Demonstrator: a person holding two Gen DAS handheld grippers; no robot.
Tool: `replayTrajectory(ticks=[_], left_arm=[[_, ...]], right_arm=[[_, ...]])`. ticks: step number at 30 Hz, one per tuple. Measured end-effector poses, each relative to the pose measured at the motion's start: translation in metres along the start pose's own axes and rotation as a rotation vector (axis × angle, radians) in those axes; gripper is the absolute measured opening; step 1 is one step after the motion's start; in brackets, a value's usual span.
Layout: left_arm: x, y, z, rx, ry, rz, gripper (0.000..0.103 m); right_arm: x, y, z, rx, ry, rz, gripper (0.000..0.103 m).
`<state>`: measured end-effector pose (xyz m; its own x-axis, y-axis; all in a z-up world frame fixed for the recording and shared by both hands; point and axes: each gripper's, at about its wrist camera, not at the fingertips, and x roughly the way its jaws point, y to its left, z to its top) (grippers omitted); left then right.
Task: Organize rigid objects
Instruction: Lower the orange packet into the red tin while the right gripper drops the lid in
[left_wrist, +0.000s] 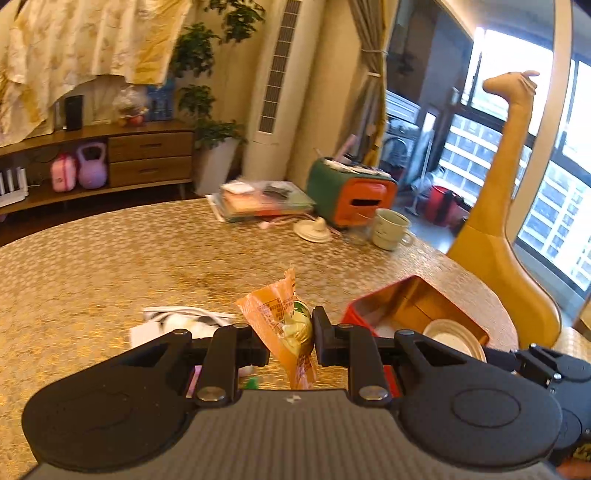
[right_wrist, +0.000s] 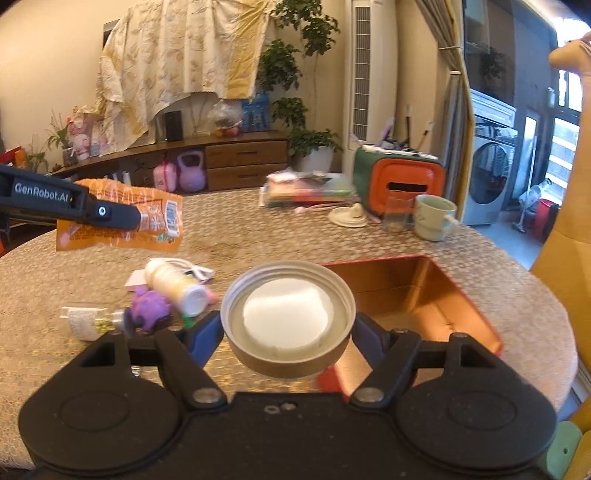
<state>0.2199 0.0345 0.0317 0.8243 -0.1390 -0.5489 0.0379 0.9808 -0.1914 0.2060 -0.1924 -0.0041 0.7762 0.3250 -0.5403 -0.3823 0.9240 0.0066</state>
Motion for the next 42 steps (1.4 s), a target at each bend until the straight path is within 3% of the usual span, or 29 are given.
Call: replayTrajectory(ticks=[12, 20, 32, 42], left_arm=[[0.048, -0.075, 0.000, 0.074, 0.062, -0.116, 0.022], [0.093, -0.115, -0.002, 0.119, 0.111, -0.149, 0.022], [0.161, -0.139, 0.001, 0.131, 0.189, -0.178, 0.022], [0.200, -0.138, 0.004, 0.074, 0.220, -0.204, 0.022]], right_arm=[[0.003, -0.064, -0.004, 0.048, 0.017, -0.064, 0.075], [0.022, -0.096, -0.007, 0.048, 0.047, -0.089, 0.075], [0.064, -0.114, -0.008, 0.002, 0.111, -0.105, 0.075], [0.097, -0.117, -0.009, -0.023, 0.192, -0.106, 0.075]])
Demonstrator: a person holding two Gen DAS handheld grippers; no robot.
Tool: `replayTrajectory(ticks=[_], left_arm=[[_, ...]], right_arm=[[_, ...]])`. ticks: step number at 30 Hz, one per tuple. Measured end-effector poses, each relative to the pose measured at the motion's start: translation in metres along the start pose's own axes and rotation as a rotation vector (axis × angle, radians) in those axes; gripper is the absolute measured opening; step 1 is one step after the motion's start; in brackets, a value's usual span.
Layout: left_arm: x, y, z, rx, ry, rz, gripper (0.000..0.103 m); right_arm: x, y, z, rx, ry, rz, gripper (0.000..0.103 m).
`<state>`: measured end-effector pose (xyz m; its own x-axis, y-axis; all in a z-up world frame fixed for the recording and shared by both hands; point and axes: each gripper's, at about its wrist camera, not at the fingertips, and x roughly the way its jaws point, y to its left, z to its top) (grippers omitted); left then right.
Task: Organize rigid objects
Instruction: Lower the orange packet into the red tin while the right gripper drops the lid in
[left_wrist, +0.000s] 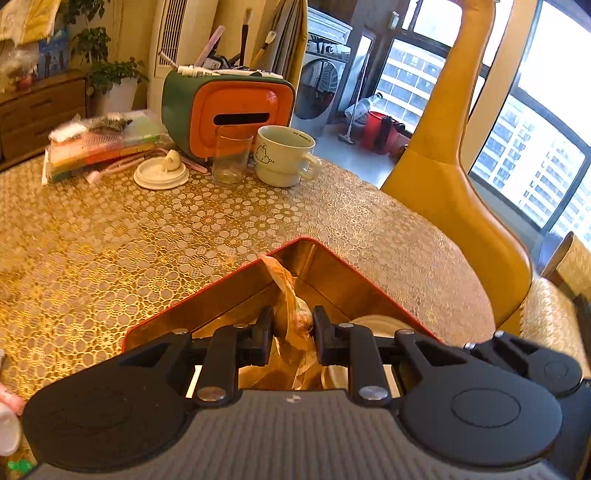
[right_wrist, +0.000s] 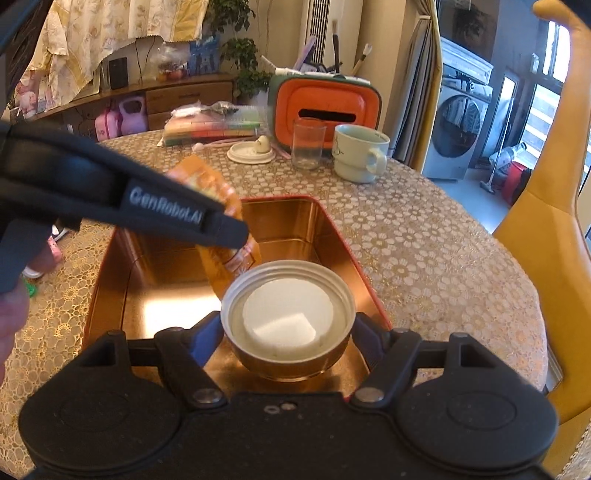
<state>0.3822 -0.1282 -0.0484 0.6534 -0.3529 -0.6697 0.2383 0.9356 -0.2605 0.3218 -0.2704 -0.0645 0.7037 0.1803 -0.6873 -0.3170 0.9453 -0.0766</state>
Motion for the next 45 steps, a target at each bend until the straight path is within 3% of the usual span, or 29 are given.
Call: replayTrajectory(ticks=[7, 16, 22, 25, 27, 29, 39, 42, 45], left_arm=[[0.015, 0.016, 0.005, -0.063, 0.034, 0.004, 0.022], [0.020, 0.018, 0.000, -0.066, 0.123, -0.010, 0.024], [0.014, 0.026, 0.000, -0.116, 0.174, -0.004, 0.028], [0.010, 0.029, -0.002, -0.140, 0.202, 0.021, 0.038], [0.005, 0.027, -0.003, -0.114, 0.193, 0.025, 0.059], [-0.002, 0.023, -0.004, -0.093, 0.175, 0.035, 0.068], [-0.034, 0.003, -0.006, 0.004, 0.126, 0.077, 0.070], [-0.046, 0.001, -0.007, 0.014, 0.106, 0.083, 0.078], [-0.058, -0.001, -0.008, 0.036, 0.086, 0.094, 0.079]], right_arm=[[0.010, 0.007, 0.001, -0.014, 0.016, 0.000, 0.075], [0.015, 0.006, 0.001, -0.015, 0.049, -0.014, 0.076], [0.005, 0.006, 0.002, -0.022, 0.033, -0.027, 0.085], [0.000, 0.006, 0.002, -0.016, 0.031, -0.028, 0.085], [-0.005, 0.006, 0.001, -0.016, 0.028, -0.028, 0.085], [-0.010, 0.007, 0.000, -0.016, 0.023, -0.031, 0.085], [-0.039, 0.005, -0.004, 0.000, 0.009, -0.011, 0.090], [-0.049, 0.004, -0.004, 0.015, -0.002, -0.011, 0.093], [-0.060, 0.003, -0.004, 0.021, -0.013, -0.009, 0.093]])
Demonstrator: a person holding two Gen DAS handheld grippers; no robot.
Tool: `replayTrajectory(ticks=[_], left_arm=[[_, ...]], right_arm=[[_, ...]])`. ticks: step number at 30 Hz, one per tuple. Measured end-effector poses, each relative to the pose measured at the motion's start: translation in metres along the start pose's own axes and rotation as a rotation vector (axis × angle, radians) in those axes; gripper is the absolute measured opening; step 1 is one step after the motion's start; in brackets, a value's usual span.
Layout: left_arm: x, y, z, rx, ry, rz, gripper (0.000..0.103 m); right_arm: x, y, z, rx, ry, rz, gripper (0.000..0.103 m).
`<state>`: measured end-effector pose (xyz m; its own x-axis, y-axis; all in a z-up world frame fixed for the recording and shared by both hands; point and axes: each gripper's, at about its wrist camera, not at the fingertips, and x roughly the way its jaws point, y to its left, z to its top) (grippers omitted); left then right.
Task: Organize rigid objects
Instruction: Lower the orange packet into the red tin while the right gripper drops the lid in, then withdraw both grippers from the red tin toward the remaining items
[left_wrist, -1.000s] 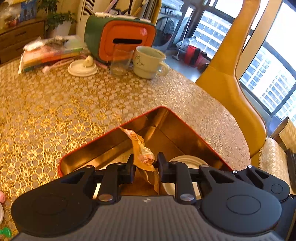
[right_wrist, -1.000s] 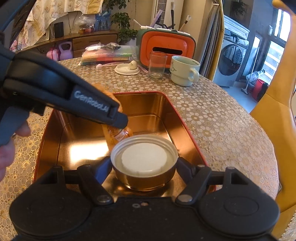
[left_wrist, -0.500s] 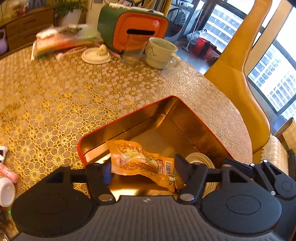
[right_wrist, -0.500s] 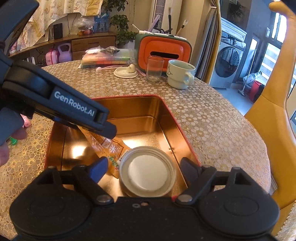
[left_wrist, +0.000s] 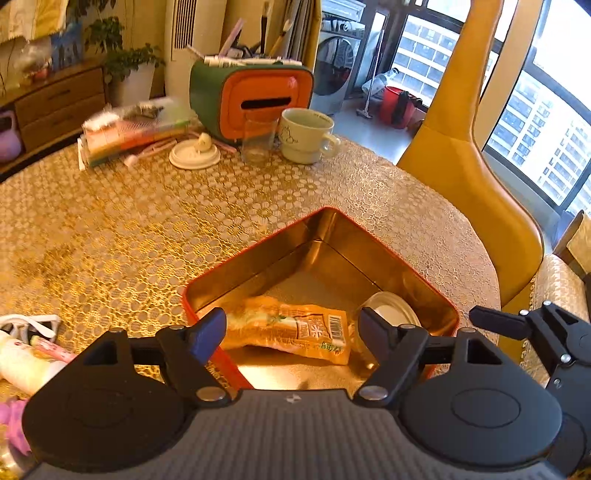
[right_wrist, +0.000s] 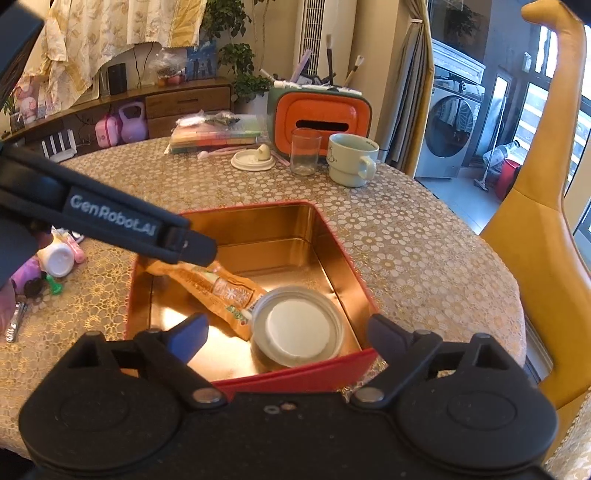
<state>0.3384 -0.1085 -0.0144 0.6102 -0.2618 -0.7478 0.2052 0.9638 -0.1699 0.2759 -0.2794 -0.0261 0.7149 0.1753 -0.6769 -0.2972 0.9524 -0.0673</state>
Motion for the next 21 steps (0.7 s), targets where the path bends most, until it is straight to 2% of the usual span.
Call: replayTrajectory(ticks=[3, 13, 17, 21], left_arm=[[-0.014, -0.001, -0.003, 0.005, -0.011, 0.006, 0.083], [-0.063, 0.002, -0.020, 0.028, -0.079, 0.006, 0.084], [-0.087, 0.009, -0.033, 0.022, -0.116, 0.016, 0.099], [-0.106, 0.019, -0.046, 0.003, -0.147, 0.033, 0.101]], right_arm=[[-0.012, 0.003, 0.001, -0.005, -0.016, 0.000, 0.094], [-0.050, 0.016, 0.001, 0.006, -0.053, 0.037, 0.103], [-0.064, 0.027, -0.004, -0.008, -0.066, 0.055, 0.103], [-0.073, 0.036, -0.008, -0.018, -0.072, 0.073, 0.103]])
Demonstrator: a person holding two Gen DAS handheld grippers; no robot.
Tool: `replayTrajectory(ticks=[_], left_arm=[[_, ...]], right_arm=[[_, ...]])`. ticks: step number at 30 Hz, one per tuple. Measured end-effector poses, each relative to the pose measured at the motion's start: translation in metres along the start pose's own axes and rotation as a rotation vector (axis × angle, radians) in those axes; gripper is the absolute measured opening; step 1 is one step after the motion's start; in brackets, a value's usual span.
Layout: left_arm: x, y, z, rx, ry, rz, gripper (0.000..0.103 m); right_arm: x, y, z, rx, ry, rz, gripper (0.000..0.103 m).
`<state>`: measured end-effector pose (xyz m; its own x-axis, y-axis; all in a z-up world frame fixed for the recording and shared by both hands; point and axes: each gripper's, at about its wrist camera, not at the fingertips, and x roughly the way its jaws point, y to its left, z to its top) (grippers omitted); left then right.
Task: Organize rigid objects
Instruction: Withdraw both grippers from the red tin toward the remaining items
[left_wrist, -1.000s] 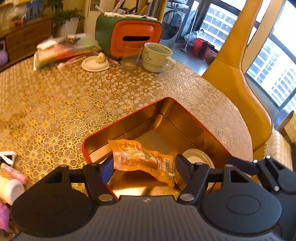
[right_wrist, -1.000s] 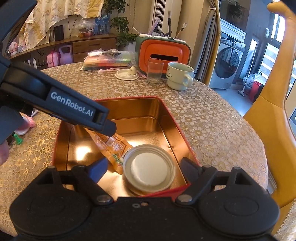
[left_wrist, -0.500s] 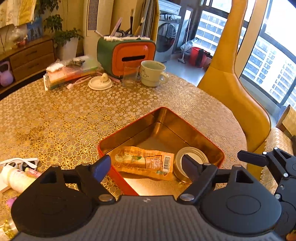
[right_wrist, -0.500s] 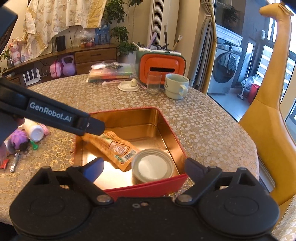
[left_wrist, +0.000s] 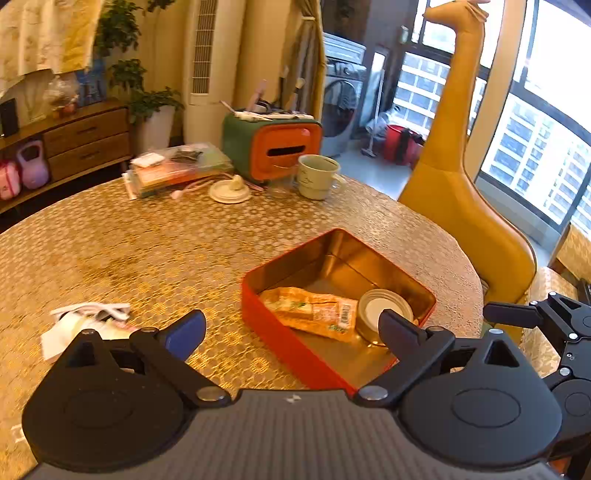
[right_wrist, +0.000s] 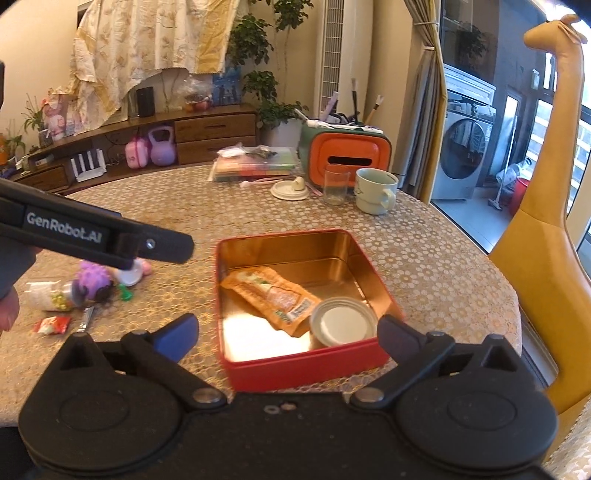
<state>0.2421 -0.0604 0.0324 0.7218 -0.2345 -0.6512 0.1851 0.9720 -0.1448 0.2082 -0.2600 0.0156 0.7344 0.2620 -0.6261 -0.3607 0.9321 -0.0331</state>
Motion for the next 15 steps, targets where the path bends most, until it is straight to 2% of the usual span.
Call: replayTrajectory(ticks=[9, 15], left_arm=[[-0.038, 0.032, -0.027, -0.029, -0.044, 0.004, 0.101], [-0.060, 0.063, -0.049, -0.024, -0.079, 0.080, 0.103]], right_arm=[[-0.009, 0.029, -0.003, 0.001, -0.016, 0.063, 0.103], [-0.002, 0.048, -0.006, -0.009, -0.005, 0.093, 0.103]])
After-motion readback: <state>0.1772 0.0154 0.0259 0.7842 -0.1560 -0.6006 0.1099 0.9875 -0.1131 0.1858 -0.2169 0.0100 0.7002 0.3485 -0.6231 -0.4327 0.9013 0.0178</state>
